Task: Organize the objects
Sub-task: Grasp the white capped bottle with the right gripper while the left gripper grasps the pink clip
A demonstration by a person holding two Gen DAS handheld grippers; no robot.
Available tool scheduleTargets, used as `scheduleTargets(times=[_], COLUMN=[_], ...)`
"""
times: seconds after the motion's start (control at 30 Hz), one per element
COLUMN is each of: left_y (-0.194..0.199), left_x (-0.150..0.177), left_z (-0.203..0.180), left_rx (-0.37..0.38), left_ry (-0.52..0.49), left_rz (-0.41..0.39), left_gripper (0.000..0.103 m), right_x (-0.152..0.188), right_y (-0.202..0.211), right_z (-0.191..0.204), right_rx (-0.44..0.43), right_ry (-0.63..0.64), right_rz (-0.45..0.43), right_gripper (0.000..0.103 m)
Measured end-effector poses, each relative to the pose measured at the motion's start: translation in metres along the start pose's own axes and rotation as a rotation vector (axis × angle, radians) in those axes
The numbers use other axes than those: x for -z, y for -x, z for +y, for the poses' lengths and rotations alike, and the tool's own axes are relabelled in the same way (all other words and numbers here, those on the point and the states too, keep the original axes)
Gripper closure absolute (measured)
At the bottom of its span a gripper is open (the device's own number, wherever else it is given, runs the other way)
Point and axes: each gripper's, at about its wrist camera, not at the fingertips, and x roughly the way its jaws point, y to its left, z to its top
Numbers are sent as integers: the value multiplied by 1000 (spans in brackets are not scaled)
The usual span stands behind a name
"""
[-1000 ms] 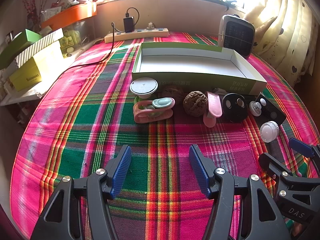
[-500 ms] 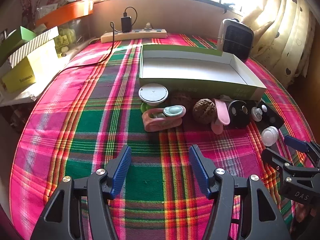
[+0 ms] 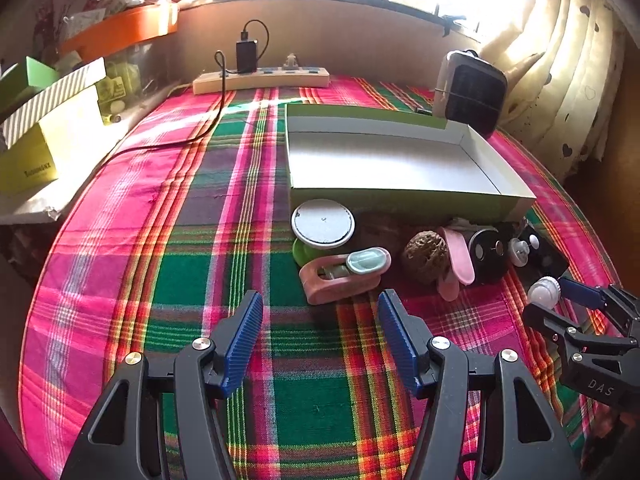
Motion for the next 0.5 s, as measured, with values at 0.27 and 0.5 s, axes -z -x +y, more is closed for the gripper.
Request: scheduleTargets(times=[0.27,0.5], left_y=[-8,-10], left_x=[-11,-14], left_z=[2,-2], left_rx=[31,56], left_ry=[-4,-30], left_rz=[-5,0], left_gripper=[44,44], right_x=[-4,-5], right_y=[-1,-1], right_z=[1,2], right_rx=[3,-2], right_ry=[13,12], right_rz=[0,-4], right_gripper=[46,54])
